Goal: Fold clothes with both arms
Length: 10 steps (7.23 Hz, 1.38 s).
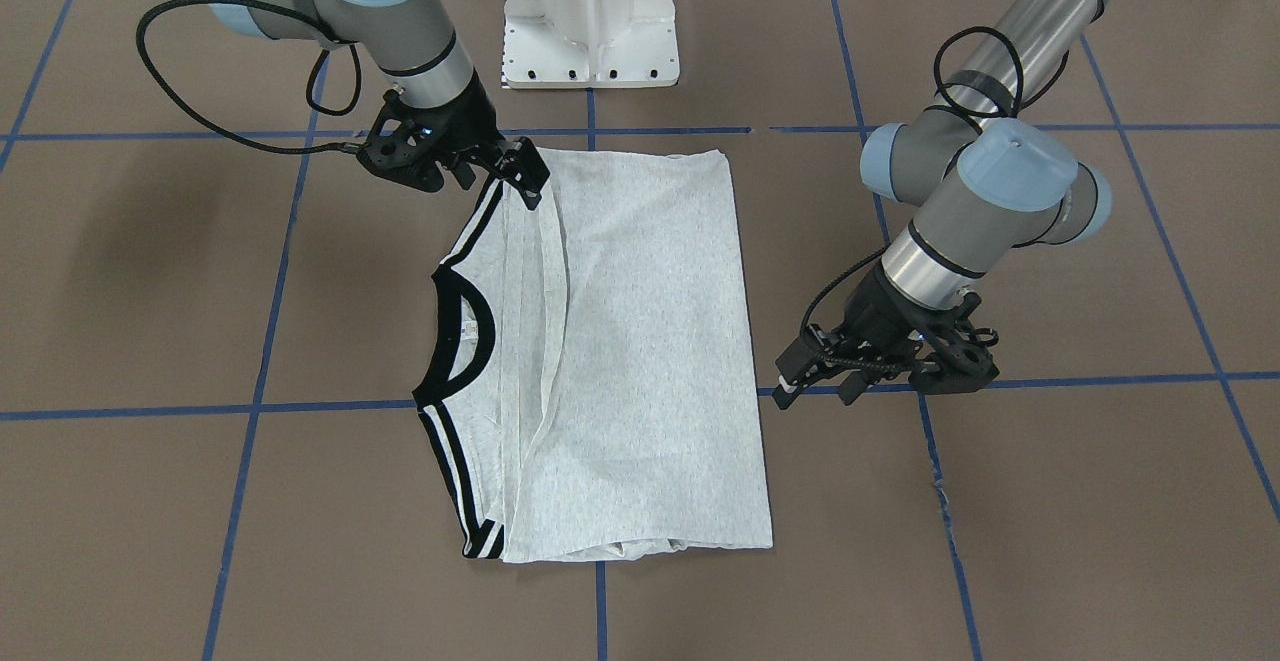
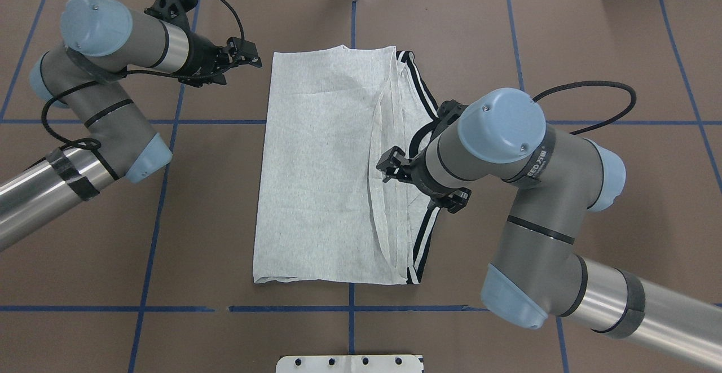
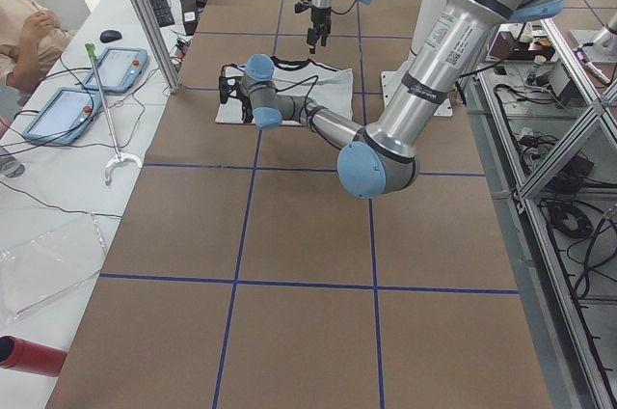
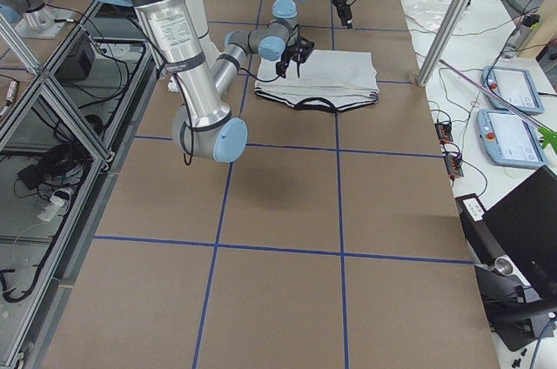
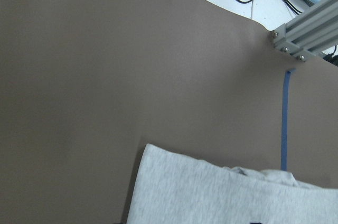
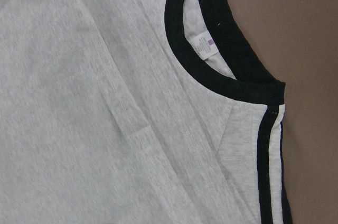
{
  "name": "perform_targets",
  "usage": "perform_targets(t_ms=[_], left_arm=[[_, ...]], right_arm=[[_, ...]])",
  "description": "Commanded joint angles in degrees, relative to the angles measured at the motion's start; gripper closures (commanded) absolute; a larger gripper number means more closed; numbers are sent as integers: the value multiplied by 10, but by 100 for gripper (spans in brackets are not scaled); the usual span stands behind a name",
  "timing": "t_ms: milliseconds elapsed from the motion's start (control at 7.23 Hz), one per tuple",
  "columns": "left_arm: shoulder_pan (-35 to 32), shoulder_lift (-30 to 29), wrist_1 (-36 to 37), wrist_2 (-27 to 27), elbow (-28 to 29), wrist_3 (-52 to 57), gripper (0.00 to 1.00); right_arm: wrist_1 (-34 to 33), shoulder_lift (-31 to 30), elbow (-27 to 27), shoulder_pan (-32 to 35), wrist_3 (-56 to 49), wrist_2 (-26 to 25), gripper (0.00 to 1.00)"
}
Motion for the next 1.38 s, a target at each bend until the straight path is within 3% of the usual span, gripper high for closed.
perform_targets(t_ms=[0,415,553,1245], left_arm=[[-2,25,6,-6,-16,31,0],[-4,42,5,-3,-26,44,0],[-3,42,5,-3,-26,44,0],[-4,43,6,-4,-36,39,0]], right_arm=[[-127,52,-20,-30,-178,-2,0],[-144,111,-126,-61,-248,-34,0],[-165,118,-138,-67,-257,-37,0],[-263,111,-129,-86,-308,-45,0]])
